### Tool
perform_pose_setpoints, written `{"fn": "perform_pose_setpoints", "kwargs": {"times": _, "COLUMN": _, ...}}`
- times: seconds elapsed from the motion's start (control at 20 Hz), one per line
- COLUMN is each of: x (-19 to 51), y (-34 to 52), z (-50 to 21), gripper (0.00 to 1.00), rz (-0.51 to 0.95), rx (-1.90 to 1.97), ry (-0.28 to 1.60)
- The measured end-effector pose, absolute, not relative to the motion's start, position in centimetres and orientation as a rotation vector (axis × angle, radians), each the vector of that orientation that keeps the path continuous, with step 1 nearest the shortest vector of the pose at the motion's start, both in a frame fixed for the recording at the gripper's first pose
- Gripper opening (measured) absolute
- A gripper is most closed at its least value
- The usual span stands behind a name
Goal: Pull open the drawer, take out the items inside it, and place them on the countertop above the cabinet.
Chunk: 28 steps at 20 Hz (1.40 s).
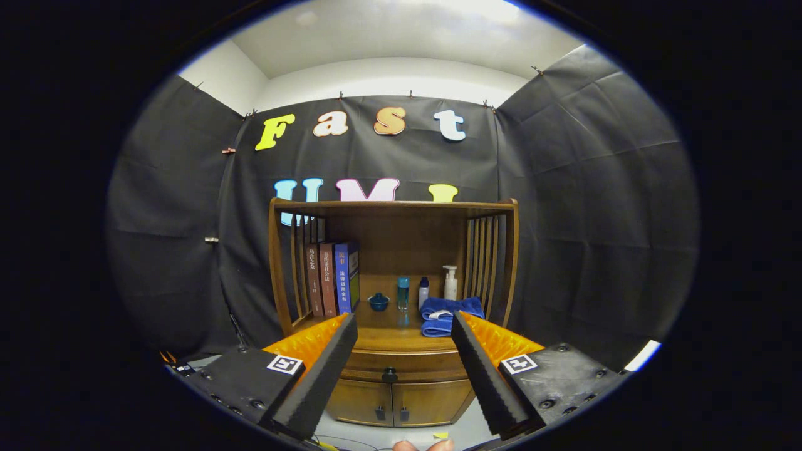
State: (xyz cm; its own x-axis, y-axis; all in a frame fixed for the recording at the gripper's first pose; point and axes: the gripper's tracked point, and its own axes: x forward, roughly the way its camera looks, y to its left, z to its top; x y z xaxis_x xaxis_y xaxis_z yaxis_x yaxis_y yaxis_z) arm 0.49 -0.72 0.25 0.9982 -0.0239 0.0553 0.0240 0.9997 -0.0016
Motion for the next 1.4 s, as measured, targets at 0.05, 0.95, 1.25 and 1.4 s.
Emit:
{"fn": "perform_pose_setpoints", "kwargs": {"times": 0.05, "x": 0.6, "y": -1.0, "z": -0.4, "gripper": 0.99, "rz": -0.027, "rx": -0.011, "ry": -0.059}}
{"fn": "perform_pose_setpoints", "kwargs": {"times": 0.95, "x": 13.7, "y": -0.3, "z": -23.8, "gripper": 1.00, "rz": -0.025, "rx": -0.039, "ry": 0.111}}
{"fn": "perform_pose_setpoints", "kwargs": {"times": 1.25, "x": 19.6, "y": 0.1, "z": -30.2, "gripper": 1.00, "rz": -0.023, "rx": -0.050, "ry": 0.211}}
{"fn": "perform_pose_setpoints", "kwargs": {"times": 1.4, "x": 20.9, "y": -0.1, "z": -32.5, "gripper": 1.00, "rz": -0.036, "rx": -0.031, "ry": 0.257}}
